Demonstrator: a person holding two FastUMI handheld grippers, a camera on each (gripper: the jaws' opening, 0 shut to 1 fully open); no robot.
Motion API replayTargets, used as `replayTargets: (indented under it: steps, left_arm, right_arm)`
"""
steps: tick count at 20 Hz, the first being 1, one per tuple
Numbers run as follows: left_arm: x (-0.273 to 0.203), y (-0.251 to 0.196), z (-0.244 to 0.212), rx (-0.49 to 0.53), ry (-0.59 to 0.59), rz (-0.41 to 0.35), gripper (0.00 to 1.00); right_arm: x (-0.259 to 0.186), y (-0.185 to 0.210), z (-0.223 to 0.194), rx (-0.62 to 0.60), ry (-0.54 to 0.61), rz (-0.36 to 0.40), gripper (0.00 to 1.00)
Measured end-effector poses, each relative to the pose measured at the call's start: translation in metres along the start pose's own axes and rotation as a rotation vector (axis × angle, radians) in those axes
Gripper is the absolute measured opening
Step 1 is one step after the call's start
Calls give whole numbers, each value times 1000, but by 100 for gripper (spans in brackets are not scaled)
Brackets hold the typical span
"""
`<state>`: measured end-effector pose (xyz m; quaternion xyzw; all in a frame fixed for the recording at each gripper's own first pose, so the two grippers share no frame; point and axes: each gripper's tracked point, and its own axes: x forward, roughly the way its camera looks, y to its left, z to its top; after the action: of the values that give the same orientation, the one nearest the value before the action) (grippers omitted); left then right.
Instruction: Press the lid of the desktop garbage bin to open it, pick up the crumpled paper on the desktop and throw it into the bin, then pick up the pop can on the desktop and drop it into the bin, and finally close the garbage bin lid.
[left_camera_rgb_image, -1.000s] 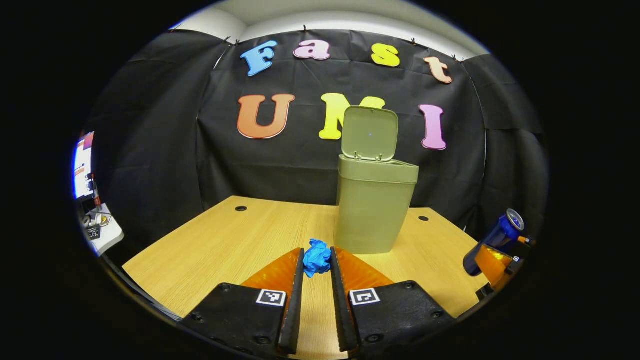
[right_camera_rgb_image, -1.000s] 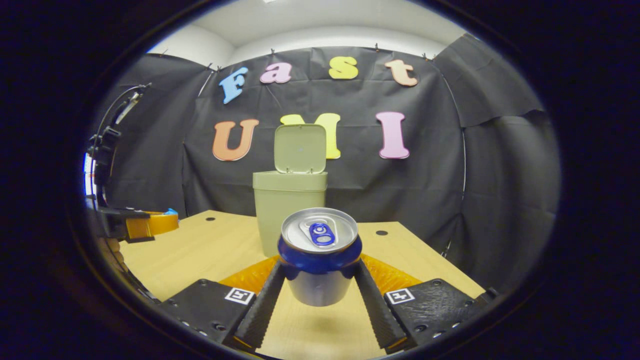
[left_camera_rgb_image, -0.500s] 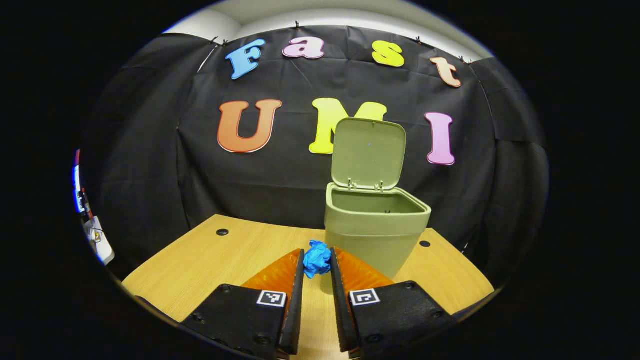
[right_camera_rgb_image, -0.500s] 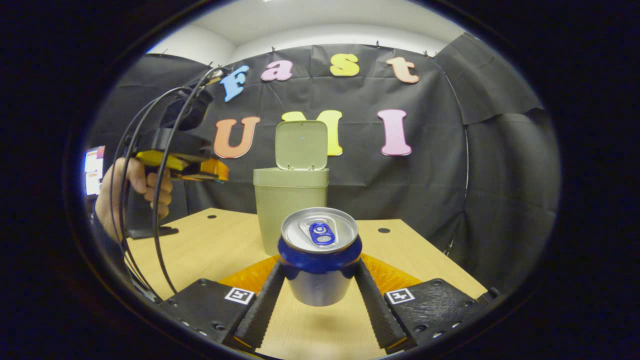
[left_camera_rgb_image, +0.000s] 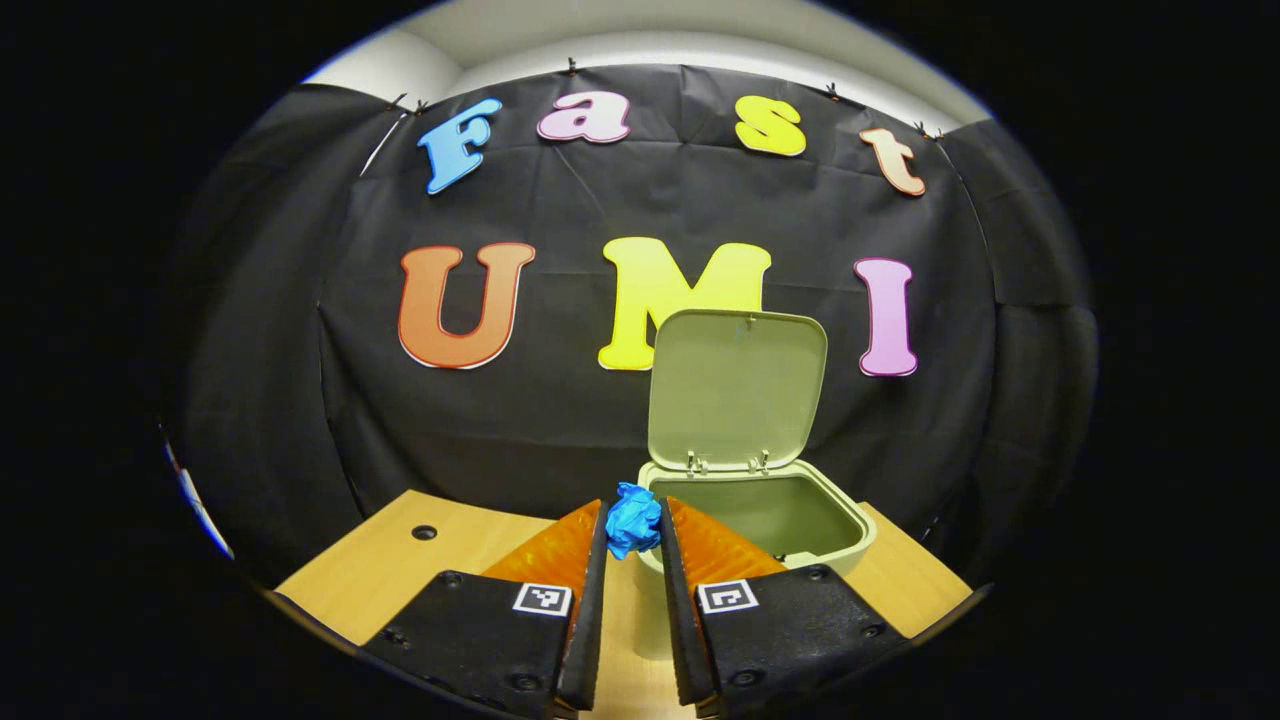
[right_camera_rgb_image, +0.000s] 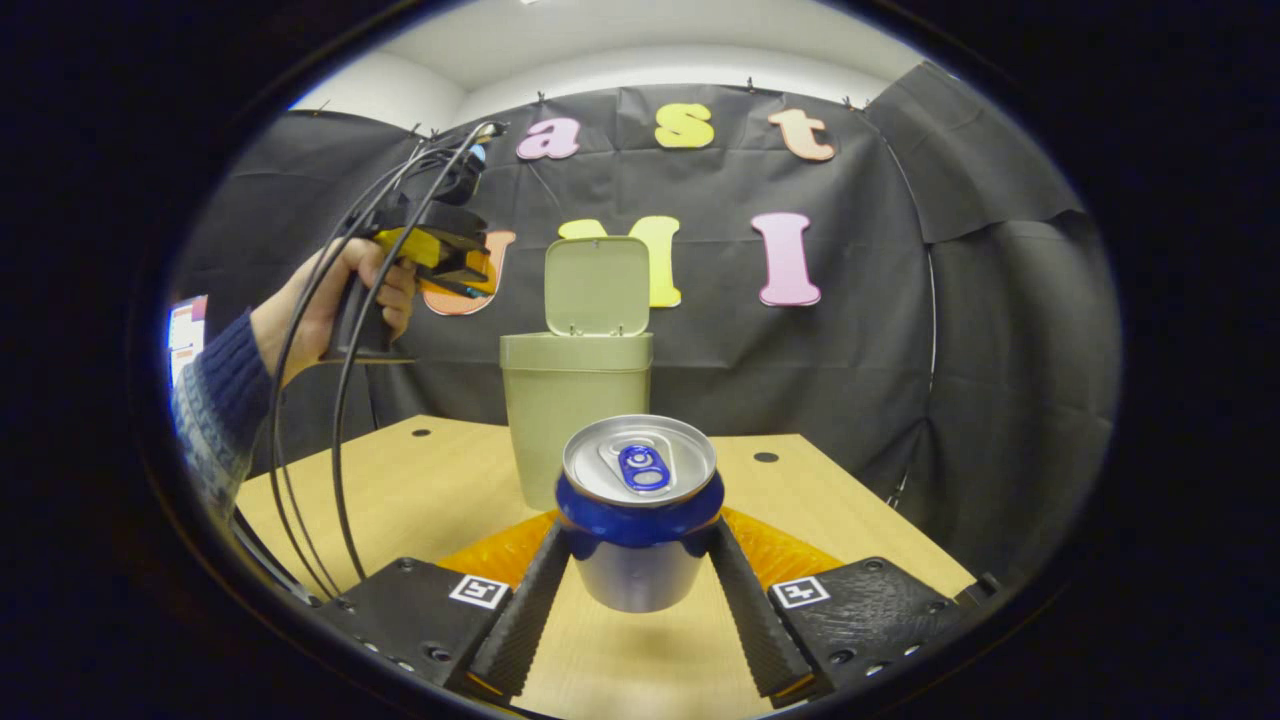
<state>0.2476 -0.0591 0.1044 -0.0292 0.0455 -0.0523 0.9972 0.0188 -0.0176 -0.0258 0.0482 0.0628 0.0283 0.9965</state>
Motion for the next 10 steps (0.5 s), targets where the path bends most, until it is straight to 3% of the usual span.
replayTargets:
  steps: [10]
  left_arm:
    - [50,-50,-1,26,39,-135,32]
  right_arm:
    - [4,-22,0,12,16,-15,81]
